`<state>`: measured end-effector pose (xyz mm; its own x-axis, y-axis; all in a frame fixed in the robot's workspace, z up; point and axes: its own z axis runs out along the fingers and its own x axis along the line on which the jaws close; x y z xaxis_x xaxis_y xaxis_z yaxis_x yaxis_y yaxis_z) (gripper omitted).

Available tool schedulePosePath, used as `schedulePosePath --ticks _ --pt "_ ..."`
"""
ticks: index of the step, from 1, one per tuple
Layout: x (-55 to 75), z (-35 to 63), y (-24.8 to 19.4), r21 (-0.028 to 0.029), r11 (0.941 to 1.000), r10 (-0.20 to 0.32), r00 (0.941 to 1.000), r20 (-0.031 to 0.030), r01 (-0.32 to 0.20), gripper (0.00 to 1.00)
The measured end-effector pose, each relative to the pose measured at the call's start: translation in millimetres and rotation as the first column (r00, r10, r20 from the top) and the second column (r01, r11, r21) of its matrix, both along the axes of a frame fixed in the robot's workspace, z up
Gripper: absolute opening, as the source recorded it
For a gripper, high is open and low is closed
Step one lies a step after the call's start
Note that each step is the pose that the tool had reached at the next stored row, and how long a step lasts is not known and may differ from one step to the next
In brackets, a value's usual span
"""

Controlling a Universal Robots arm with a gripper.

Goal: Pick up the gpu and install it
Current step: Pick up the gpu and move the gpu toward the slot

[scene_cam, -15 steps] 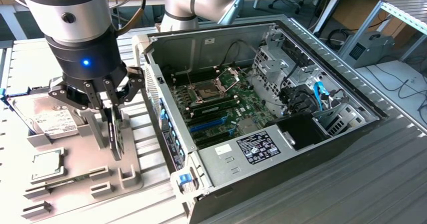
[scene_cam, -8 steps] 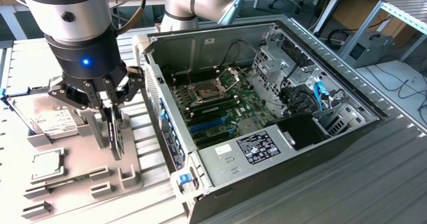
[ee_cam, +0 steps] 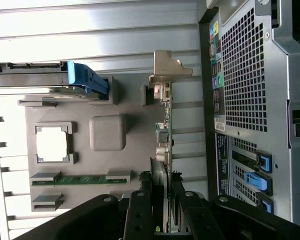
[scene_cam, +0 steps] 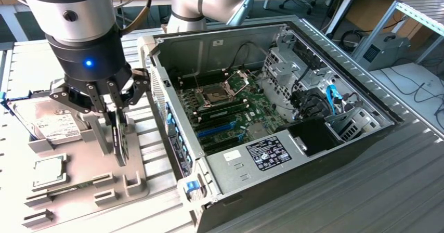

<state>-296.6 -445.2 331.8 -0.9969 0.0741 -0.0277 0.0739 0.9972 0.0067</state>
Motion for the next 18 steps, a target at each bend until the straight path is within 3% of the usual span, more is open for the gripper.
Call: schedulePosePath --ticks 18 --pt "0.0 5.9 0.0 -0.0001 1.0 0.0 1.0 -0.0001 0.0 0.26"
